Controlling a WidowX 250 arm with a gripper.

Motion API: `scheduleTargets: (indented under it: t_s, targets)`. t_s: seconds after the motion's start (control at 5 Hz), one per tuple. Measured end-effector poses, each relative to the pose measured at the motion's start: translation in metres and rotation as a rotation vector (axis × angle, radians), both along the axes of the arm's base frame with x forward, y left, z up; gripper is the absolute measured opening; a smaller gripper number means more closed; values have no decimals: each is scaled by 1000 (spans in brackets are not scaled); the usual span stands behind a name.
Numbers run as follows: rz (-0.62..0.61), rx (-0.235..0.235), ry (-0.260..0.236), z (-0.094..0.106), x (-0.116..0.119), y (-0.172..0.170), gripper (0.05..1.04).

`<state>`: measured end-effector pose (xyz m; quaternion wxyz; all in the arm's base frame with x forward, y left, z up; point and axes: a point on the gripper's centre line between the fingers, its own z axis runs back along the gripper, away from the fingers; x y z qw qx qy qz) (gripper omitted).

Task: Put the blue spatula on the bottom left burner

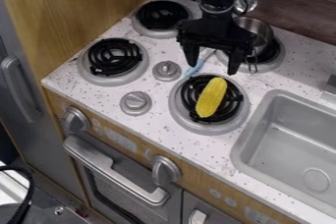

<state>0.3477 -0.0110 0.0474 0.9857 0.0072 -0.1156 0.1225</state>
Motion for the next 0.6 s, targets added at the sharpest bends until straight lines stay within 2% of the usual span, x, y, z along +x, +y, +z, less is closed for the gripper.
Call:
scheduleTargets:
  t_s: [0.2, 0.4, 0.6]
  targets:
    - [0, 3, 44, -13, -6, 0, 999]
    - [8, 20, 71, -30, 12, 13, 999]
    - [43, 30, 45, -42, 32, 38, 999]
